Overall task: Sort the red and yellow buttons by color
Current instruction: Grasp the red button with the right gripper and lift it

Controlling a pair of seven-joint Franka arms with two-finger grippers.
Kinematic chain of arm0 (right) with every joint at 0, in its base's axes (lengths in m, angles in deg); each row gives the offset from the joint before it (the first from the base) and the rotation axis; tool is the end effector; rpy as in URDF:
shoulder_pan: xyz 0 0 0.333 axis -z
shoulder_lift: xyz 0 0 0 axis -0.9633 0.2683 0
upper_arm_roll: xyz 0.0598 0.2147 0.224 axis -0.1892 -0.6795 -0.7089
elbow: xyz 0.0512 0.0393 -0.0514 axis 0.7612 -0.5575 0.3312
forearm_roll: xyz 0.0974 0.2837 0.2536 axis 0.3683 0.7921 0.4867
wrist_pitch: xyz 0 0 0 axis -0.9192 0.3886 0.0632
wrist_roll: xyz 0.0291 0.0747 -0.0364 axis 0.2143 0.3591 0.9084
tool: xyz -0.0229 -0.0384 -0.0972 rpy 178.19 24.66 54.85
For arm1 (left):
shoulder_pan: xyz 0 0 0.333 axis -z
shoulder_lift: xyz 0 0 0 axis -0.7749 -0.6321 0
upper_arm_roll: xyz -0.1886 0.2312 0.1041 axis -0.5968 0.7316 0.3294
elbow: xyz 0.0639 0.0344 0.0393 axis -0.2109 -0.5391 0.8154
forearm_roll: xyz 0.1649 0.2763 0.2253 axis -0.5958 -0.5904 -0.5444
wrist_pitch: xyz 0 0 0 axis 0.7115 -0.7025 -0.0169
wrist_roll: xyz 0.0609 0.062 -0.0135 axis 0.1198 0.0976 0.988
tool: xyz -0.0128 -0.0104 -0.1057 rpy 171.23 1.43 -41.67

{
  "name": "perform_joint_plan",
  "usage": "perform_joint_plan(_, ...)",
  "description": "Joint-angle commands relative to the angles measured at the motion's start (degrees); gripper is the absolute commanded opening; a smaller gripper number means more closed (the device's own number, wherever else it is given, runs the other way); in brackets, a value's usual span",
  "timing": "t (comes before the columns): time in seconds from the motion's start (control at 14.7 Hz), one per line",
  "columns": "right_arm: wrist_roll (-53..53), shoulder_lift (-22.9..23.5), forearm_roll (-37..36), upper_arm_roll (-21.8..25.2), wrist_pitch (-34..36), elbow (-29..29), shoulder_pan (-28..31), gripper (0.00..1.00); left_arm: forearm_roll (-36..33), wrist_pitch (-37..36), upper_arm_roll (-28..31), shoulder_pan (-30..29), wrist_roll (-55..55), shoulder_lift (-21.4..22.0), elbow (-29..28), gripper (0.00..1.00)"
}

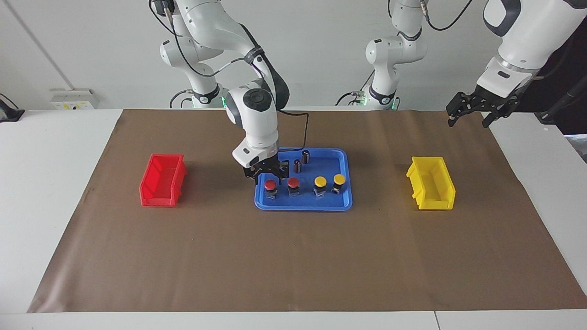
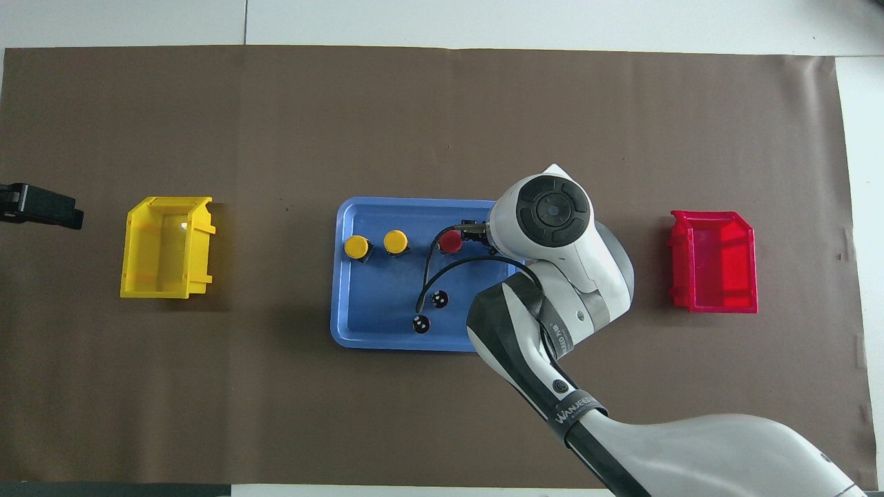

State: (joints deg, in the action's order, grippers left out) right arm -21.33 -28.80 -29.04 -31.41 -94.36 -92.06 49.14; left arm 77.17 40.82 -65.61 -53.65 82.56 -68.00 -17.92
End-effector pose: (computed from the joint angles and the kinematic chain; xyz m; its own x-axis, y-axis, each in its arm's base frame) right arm 0.5483 0.2968 0.3576 0.9942 -0.0675 0.0832 -0.0651 -0.9974 -0.0312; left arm 0.5364 -0.0290 0.6237 0.9912 -0.1297 -0.0247 -0.1300 -0.9915 -0.0105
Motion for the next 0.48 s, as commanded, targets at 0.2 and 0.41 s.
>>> perform_joint_plan(0.2,0.1,1.0,0.0,-0.1,-1.5,-0.6,0.1,0.52,-0.6,-0.8,-0.1,-0.8,5.3,1.5,-1.3,1.0)
perform_joint_plan(0.41,0.1,1.3,-0.1,-0.2,1.8,3.7,0.3,0.17,-0.6,-1.0,-0.2,-0.9,6.1,1.5,-1.5,1.0)
